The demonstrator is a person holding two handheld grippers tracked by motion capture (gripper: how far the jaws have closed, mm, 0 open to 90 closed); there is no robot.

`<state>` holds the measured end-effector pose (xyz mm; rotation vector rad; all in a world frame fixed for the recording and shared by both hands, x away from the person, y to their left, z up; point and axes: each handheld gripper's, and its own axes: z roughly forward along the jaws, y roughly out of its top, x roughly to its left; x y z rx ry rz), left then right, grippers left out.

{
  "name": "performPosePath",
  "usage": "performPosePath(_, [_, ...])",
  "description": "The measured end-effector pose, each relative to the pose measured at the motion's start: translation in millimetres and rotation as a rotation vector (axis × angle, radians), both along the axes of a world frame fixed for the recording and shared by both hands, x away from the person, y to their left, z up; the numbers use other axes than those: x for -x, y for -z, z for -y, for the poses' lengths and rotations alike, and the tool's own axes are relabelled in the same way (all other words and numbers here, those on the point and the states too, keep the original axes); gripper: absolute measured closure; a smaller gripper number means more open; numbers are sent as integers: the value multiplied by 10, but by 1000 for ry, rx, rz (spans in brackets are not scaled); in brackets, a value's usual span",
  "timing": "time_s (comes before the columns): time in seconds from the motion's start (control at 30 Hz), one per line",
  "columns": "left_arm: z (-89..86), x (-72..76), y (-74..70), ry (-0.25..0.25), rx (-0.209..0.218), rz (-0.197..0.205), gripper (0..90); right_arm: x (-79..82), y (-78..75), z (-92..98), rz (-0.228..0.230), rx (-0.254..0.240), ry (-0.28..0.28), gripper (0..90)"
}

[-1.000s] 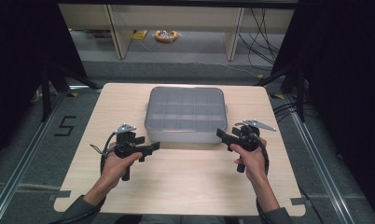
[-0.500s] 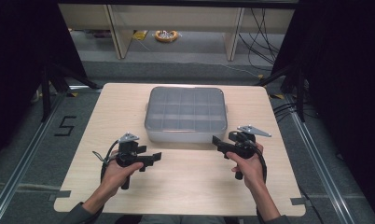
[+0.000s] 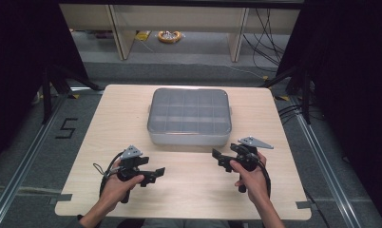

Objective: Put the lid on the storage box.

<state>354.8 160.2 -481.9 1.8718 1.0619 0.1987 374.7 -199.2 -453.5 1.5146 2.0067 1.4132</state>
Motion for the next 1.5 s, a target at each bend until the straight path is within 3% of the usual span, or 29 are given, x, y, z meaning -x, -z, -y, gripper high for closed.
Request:
performPosePath(0.03, [-8,16,5,8,2,-3,155,-6,14,22,25,23,-23,161])
performPosePath(0.1, [-10,48,23,19,2,-2,155,25,25,15,18,43,-29,161])
performPosePath(0.13, [-13,67,27,24,-8,-1,155,46,38,1,22,19,-36,161])
performPosePath(0.17, [-11,89,35,26,-4,1,155,75,38,-10,5,22,-27,161])
performPosePath(0.2, [-20,98,35,34,-11,3,155,85,55,1,26,32,-43,161])
performPosePath(0.23, [-22,114,36,29,-10,6,155,133,42,-26,-16,5,-25,161])
performPosePath(0.27, [-26,125,37,30,-5,5,155,121,60,9,21,54,-47,161])
performPosePath(0.3, [-31,139,38,27,-6,7,155,145,65,13,22,58,-53,161])
performPosePath(0.43, [-46,189,71,36,-28,3,155,231,107,18,5,42,-52,161])
performPosePath(0.47, [-45,200,79,40,-29,1,155,236,125,35,23,52,-64,161])
performPosePath(0.57, [-41,242,94,45,-20,-2,155,291,147,54,8,65,-73,162])
performPosePath(0.67, [-53,283,95,56,-28,0,155,364,174,41,-12,49,-70,163])
performPosePath(0.7, [-51,295,101,56,-23,2,155,363,189,62,2,66,-98,163])
performPosePath(0.83, [-51,354,115,61,-39,-5,155,419,223,57,6,87,-110,163])
performPosePath(0.9, [-50,376,122,76,-36,-7,155,472,224,24,-23,59,-101,164])
performPosePath(0.93, [-51,389,123,79,-44,-6,155,468,238,44,5,78,-114,164])
performPosePath(1.07, [-41,447,138,83,-44,-17,155,539,267,47,-33,79,-110,166])
performPosePath(1.1, [-36,460,144,83,-39,-19,155,536,276,73,-13,93,-118,166])
performPosePath(1.13, [-36,469,150,92,-39,-20,155,567,281,53,-37,58,-108,166])
performPosePath(1.17, [-31,482,156,93,-37,-19,155,588,284,55,-48,57,-105,165])
performPosePath(1.2, [-36,494,158,99,-46,-22,155,579,309,71,-13,78,-120,166])
performPosePath(1.27, [-33,517,166,106,-54,-26,155,637,298,67,-57,80,-107,165])
performPosePath(1.3, [-24,538,167,105,-49,-29,155,620,317,97,-15,101,-134,165])
performPosePath(1.4, [-24,579,172,114,-49,-37,155,696,327,80,-32,81,-127,165])
performPosePath(1.43, [-22,594,177,113,-47,-36,155,695,341,102,-23,102,-149,165])
performPosePath(1.47, [-22,611,180,111,-51,-31,155,741,332,86,-57,85,-127,165])
performPosePath(1.5, [-21,624,183,115,-44,-37,155,731,359,106,-29,106,-150,165])
